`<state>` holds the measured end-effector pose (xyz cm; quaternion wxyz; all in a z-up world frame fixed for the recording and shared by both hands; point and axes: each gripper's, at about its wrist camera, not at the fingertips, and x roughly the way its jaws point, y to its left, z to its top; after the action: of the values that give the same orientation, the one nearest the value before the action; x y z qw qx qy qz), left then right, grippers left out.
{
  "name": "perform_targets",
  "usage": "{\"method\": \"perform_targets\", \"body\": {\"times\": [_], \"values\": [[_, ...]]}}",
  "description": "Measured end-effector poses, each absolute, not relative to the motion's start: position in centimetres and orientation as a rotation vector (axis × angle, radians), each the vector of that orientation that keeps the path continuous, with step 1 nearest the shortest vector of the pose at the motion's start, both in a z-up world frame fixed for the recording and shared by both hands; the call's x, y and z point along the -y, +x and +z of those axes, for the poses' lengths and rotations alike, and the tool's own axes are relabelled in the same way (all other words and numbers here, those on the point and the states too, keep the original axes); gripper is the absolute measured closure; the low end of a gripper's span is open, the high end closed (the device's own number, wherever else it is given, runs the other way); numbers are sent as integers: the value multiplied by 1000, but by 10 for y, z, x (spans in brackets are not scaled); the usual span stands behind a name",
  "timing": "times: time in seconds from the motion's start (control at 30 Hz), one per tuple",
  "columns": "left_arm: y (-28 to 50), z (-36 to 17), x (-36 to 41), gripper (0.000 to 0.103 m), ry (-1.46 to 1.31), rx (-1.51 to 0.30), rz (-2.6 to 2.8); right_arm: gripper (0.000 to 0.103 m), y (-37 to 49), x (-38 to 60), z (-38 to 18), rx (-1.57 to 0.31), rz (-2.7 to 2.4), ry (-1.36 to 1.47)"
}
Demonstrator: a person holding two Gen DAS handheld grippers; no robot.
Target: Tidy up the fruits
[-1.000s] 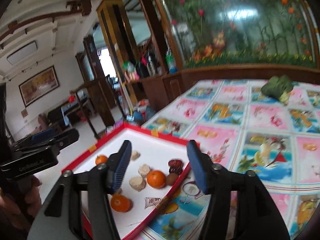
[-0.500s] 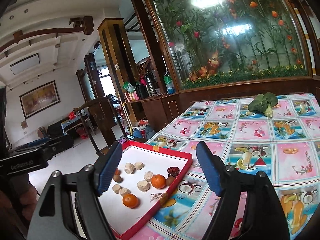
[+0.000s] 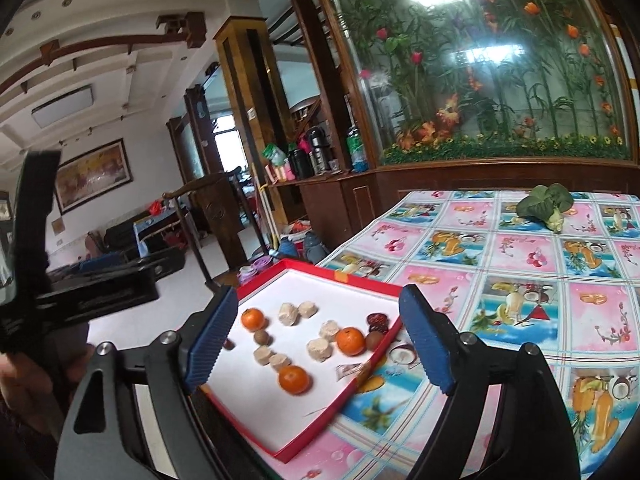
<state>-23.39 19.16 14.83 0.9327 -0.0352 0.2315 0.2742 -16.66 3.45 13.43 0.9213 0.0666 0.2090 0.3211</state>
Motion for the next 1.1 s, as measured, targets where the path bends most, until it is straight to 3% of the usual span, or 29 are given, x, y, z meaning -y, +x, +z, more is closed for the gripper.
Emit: {"method": "perform_targets", "body": {"times": [1.1], "values": [[-229, 139, -202, 0, -93, -481, 545, 19, -176, -67, 124, -442, 655, 37]]}}
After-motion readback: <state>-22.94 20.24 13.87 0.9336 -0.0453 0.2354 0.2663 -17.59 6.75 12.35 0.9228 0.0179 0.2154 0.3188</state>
